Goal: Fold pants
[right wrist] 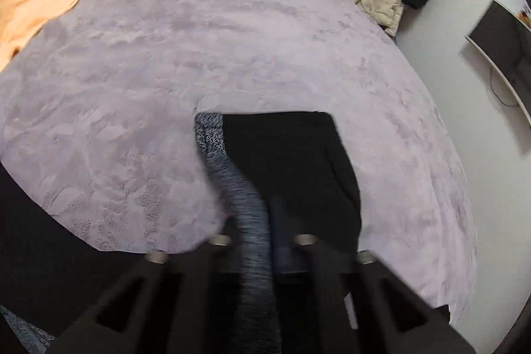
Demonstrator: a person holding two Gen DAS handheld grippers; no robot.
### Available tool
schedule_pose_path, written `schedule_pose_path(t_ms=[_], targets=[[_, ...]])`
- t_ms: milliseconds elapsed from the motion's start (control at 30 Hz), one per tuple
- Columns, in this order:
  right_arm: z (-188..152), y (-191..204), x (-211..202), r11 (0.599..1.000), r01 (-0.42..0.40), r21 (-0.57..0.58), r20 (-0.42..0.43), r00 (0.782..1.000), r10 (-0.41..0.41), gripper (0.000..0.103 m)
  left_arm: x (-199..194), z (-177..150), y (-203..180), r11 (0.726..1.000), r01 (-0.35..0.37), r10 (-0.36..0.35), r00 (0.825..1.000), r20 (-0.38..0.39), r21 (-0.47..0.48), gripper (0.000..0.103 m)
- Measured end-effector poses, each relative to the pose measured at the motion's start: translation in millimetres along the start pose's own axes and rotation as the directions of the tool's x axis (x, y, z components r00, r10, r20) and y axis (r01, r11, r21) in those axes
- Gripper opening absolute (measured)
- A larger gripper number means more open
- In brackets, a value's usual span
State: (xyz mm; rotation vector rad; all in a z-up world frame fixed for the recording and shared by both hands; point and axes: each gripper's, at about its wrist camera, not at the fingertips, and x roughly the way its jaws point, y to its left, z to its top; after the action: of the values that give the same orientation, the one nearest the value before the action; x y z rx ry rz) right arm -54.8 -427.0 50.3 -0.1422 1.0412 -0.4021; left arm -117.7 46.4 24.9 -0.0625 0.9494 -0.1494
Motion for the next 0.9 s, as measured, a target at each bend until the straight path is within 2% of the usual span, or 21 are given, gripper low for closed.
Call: schedule_pose_path(t_ms=[133, 233, 333, 433, 467, 500, 533, 567, 600, 633, 733, 767, 800, 833, 867, 900], targets=[[-47.9, -66.1, -90.4, 0.971, -0.017, 0.24, 0.154, 0.988, -0.021, 0.006, -5.4, 2.7, -4.9, 0.998, 0.069, -0.069, 0.997, -0.026, 0.003, 0.071], [-93.0, -88.4, -126.6, 0.942, -0.097, 0.322, 0.201, 0.979, 0.033, 0.006, -7.1, 2.9, -15.0, 0.995, 0.101, -0.1, 0.994, -0.042, 0.026, 0.071], [-125.5, -84.0, -126.3, 0.95, -0.081, 0.301, 0.212, 0.977, 0.016, 0.007, -3.5, 2.9, -31.2, 0.992, 0.094, -0.089, 0.995, -0.053, 0.09, 0.071], [-148.8, -87.1, -103.3, 0.908, -0.207, 0.363, 0.219, 0.967, 0.133, 0.011, 0.4, 4.0, -44.0, 0.988, 0.077, -0.069, 0.996, -0.057, 0.138, 0.071], [-152.6, -89.3, -98.0, 0.897, -0.226, 0.38, 0.228, 0.963, 0.146, 0.015, 0.8, 4.3, -45.8, 0.987, 0.075, -0.067, 0.996, -0.058, 0.139, 0.071], [-156.3, -93.4, -92.1, 0.876, -0.267, 0.403, 0.25, 0.952, 0.175, 0.022, 1.4, 4.9, -46.2, 0.988, 0.074, -0.067, 0.996, -0.059, 0.135, 0.071], [-159.8, -95.7, -86.9, 0.846, -0.309, 0.435, 0.266, 0.941, 0.206, 0.051, 2.9, 5.6, -45.9, 0.989, 0.076, -0.068, 0.996, -0.062, 0.128, 0.071], [-162.4, -101.0, -81.6, 0.81, -0.351, 0.47, 0.282, 0.929, 0.239, 0.086, 4.2, 5.9, -45.2, 0.989, 0.079, -0.072, 0.995, -0.066, 0.123, 0.075], [-164.6, -106.7, -75.8, 0.768, -0.395, 0.505, 0.307, 0.913, 0.268, 0.093, 5.6, 5.8, -44.8, 0.989, 0.09, -0.082, 0.994, -0.071, 0.119, 0.081], [-167.7, -114.1, -71.2, 0.716, -0.446, 0.537, 0.347, 0.89, 0.294, 0.094, 6.3, 5.1, -45.4, 0.989, 0.088, -0.08, 0.994, -0.069, 0.119, 0.081], [-171.1, -128.6, -60.2, 0.628, -0.498, 0.599, 0.399, 0.865, 0.305, 0.094, 6.3, 1.6, -51.5, 0.988, 0.056, -0.048, 0.997, -0.058, 0.146, 0.081], [-171.2, -132.6, -57.4, 0.609, -0.509, 0.609, 0.416, 0.858, 0.301, 0.088, 6.9, 0.7, -52.8, 0.987, 0.048, -0.041, 0.998, -0.054, 0.151, 0.081], [-170.1, -135.5, -53.1, 0.597, -0.518, 0.612, 0.42, 0.853, 0.309, 0.077, 7.7, 0.2, -54.1, 0.987, 0.046, -0.038, 0.998, -0.052, 0.153, 0.082], [-165.5, -134.8, -46.9, 0.604, -0.509, 0.613, 0.393, 0.86, 0.325, 0.027, 8.7, 0.7, -54.9, 0.987, 0.046, -0.039, 0.998, -0.053, 0.154, 0.084], [-159.6, -132.4, -42.4, 0.632, -0.476, 0.612, 0.347, 0.879, 0.327, 0.007, 9.6, 1.4, -55.9, 0.987, 0.047, -0.038, 0.998, -0.056, 0.153, 0.085], [-153.6, -131.3, -47.8, 0.663, -0.457, 0.593, 0.339, 0.889, 0.309, 0.007, 9.9, 2.8, -56.8, 0.987, 0.047, -0.038, 0.998, -0.058, 0.155, 0.084]])
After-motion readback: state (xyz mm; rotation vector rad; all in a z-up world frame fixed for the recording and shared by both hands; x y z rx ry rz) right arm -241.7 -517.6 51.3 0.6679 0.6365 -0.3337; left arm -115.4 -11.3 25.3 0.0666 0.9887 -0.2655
